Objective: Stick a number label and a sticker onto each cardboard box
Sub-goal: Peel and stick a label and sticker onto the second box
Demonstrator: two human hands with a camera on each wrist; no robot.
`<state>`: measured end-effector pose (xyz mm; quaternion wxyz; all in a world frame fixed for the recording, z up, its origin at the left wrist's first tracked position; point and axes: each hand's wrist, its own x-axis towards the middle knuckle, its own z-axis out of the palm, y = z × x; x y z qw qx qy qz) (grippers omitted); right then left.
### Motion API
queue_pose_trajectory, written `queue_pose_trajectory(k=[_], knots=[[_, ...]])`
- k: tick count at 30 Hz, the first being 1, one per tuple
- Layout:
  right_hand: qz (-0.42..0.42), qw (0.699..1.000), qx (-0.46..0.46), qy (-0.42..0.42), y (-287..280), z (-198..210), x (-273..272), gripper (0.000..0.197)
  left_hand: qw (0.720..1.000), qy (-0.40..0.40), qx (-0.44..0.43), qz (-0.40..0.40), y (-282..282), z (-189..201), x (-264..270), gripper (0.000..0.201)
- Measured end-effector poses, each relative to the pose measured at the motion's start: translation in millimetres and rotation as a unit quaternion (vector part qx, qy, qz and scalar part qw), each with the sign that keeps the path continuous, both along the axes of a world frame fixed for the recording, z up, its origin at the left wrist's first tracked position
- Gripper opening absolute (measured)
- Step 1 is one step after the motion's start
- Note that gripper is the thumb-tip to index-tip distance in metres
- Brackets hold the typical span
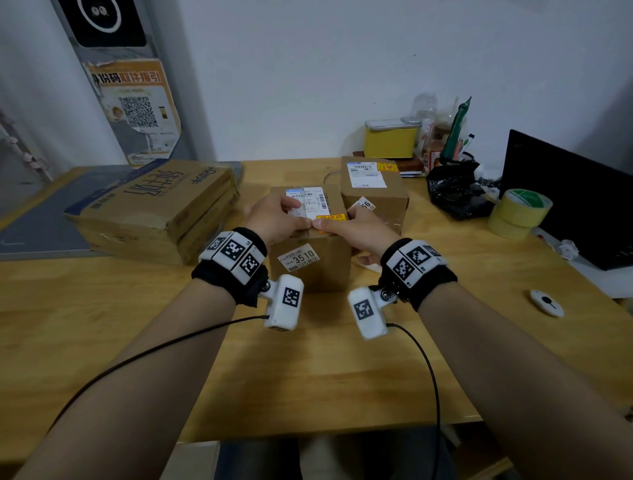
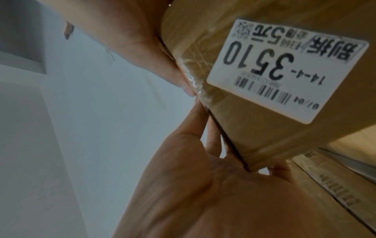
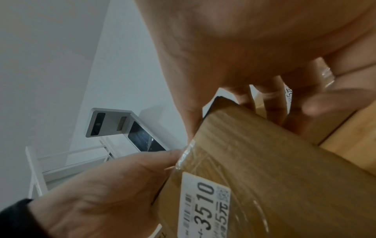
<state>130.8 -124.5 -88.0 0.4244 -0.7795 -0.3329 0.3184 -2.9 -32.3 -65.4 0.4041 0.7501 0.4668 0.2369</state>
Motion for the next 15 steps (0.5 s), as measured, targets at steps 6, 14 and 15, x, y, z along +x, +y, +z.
queue_pose_trajectory(k=[6, 14, 15], knots=[[-0.015, 1.0, -0.015, -0.006, 6, 6, 2, 0.058, 1.0, -0.017, -0.009, -0.001, 1, -2, 0, 0.048], [-0.016, 0.998, -0.046, 0.043, 8, 10, 12, 0.049, 0.999, -0.032, -0.02, -0.007, 11, -8, 4, 0.045], [-0.017, 0.998, -0.043, 0.047, 8, 11, 13, 0.047, 0.999, -0.036, -0.016, -0.007, 12, -9, 4, 0.045]])
